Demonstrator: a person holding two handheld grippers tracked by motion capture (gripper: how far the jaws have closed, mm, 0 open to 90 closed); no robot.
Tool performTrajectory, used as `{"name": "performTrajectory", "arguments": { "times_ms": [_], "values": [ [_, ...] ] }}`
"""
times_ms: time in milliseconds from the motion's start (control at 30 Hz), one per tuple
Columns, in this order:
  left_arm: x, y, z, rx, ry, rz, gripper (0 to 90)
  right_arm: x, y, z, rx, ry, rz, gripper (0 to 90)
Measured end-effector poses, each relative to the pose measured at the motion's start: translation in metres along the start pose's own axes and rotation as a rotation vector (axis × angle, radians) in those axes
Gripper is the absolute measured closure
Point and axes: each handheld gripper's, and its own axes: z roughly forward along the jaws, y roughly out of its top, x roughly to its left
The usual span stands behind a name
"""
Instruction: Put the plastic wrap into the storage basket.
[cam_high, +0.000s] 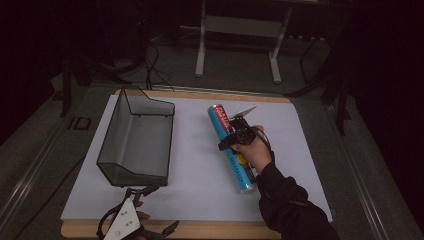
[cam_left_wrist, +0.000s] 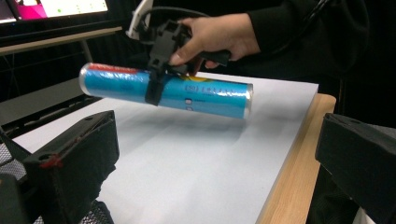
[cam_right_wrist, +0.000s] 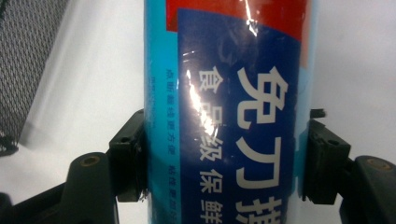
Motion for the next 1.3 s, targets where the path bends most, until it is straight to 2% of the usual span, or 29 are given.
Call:
{"name": "performTrajectory", "arguments": {
  "times_ms": [267,333,600,733,767,867,900,967,1000,1067,1300],
  "values": [
    [0.0,0.0,0.0,0.005,-0.001,0.001,0.4,0.027,0.017,-0.018,-0.066,0.009,-0.026,31.7],
    [0.0,0.0,0.0,0.004,-0.001,0.0,0.4,0.035,0.021,-0.023,-0.088,0.026,-0.025,31.7],
    [-0.001,0.0,0.0,0.009,0.001,0.005,0.4,0.063,0.035,-0.037,-0.139,0.039,-0.054,31.7],
    [-0.001,0.0,0.0,0.011,-0.001,0.005,0.4,0.071,0.04,-0.041,-0.15,0.042,-0.061,31.7],
    [-0.001,0.0,0.0,0.013,0.0,0.007,0.4,0.077,0.043,-0.043,-0.16,0.045,-0.074,31.7],
    [-0.001,0.0,0.0,0.014,0.0,0.006,0.4,0.083,0.045,-0.044,-0.17,0.049,-0.077,31.7],
    [0.0,0.0,0.0,0.021,0.001,0.005,0.4,0.089,0.049,-0.046,-0.181,0.052,-0.078,31.7],
    [0.0,0.0,0.0,0.023,-0.002,0.005,0.4,0.091,0.05,-0.046,-0.183,0.05,-0.081,31.7],
    [-0.001,-0.001,-0.001,0.027,0.0,0.008,0.4,0.1,0.053,-0.048,-0.197,0.037,-0.097,31.7],
    [-0.001,-0.001,-0.001,0.027,0.0,0.008,0.4,0.106,0.056,-0.049,-0.211,0.031,-0.105,31.7],
    [0.0,-0.002,-0.001,0.035,0.019,0.003,0.4,0.126,0.068,-0.05,-0.242,0.063,-0.104,31.7]
  ]
}}
